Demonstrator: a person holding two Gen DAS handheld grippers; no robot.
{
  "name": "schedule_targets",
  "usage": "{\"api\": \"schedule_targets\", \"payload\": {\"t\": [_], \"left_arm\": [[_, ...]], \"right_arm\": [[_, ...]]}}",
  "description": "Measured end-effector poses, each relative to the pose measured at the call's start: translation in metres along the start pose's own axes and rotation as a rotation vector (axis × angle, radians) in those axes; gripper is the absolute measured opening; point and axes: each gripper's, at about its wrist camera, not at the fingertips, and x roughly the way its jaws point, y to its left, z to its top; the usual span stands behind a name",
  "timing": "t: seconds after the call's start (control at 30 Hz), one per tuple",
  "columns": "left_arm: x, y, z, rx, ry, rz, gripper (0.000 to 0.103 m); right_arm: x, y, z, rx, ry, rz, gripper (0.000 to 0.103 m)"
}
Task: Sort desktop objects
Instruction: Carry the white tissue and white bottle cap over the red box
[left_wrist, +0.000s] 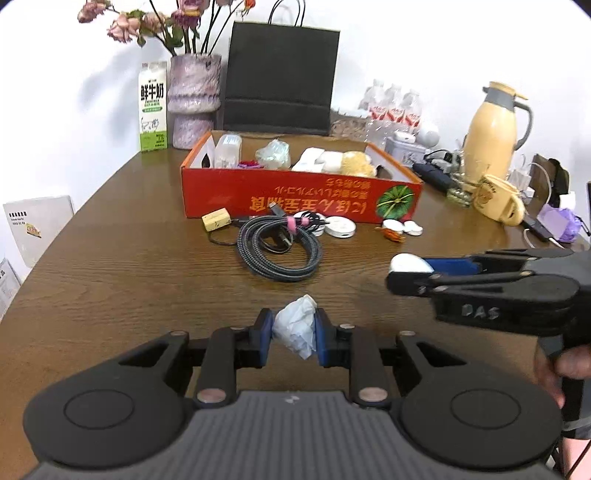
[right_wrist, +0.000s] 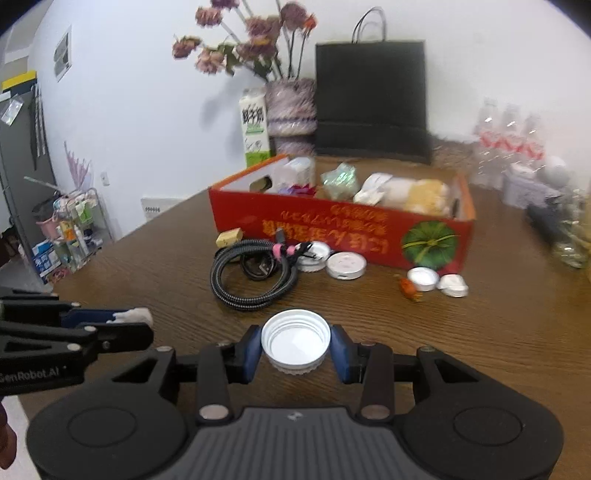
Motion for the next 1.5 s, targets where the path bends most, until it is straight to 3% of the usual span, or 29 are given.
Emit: {"api": "schedule_targets", "payload": {"t": [0.4, 0.8, 1.23, 1.4, 1.5], "left_arm": [[-0.086, -0.024, -0.012, 0.033, -0.133, -0.027, 0.024], [-0.118, -0.032, -0.034, 0.048, -0.154, -0.040, 0.024], [-0.090, -0.022, -0.025, 0.048, -0.111, -0.039, 0.024], [-0.065, -0.012, 0.020, 0.095, -0.164, -0.060, 0.024], [-0.031, -0.001, 0.065, 0.100, -0.148, -0.134, 0.024]], "right_arm": [[-0.110, 0.019, -0.026, -0.015, -0.119, -0.017, 0.039], [-0.145, 0.033, -0.054, -0.003, -0.119, 0.000, 0.039], [-0.122, 0.026, -0.043, -0.007, -0.101, -0.020, 0.039], [-0.098, 0.001, 0.000, 0.007, -0.138, -0.021, 0.039], [-0.068, -0.019, 0.041, 0.016, -0.144, -0.025, 0.039]]}}
